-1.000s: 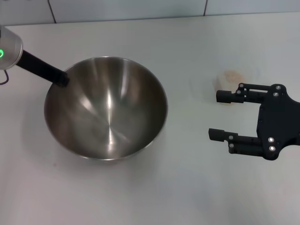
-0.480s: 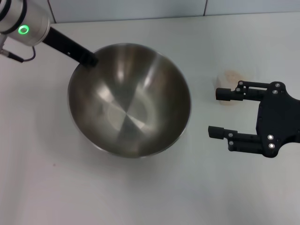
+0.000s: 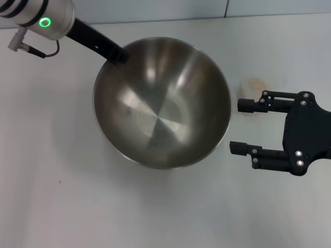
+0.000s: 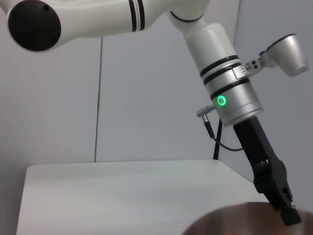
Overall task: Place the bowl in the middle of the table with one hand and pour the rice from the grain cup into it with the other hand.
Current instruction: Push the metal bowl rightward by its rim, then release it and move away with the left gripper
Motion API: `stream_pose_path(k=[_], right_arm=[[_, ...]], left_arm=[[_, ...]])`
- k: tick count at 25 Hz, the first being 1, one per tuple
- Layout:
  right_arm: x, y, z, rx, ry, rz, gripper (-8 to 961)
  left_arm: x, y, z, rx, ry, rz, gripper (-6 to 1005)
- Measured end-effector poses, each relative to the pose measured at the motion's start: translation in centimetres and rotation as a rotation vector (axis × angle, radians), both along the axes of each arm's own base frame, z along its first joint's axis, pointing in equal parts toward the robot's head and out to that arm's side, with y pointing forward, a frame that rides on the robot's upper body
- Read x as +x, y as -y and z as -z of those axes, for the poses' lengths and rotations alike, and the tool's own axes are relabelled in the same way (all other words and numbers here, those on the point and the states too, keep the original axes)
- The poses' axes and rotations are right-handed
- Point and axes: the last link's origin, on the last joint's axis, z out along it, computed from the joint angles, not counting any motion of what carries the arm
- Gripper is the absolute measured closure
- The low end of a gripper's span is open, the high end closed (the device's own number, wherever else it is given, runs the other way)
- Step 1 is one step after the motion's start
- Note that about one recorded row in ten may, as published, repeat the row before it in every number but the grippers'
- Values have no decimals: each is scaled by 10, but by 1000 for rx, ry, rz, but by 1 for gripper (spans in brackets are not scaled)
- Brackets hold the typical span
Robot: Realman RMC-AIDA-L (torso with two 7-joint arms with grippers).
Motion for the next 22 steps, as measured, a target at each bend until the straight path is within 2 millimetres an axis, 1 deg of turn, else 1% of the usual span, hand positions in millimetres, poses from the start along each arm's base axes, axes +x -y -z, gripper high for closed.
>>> stream_pose_path(k=[5,6,22], right_arm=[[-1,-1,1,-6,-2,-8,284],[-2,-1,1,-10,-3,-11,284],[-1,-2,1,-8,-2,-17,285]], left_arm=[[0,-2,7,3,-10,16,953],[-3,-2,12,-5,3,5,952],[-7,-8,27,4,15,40,938]])
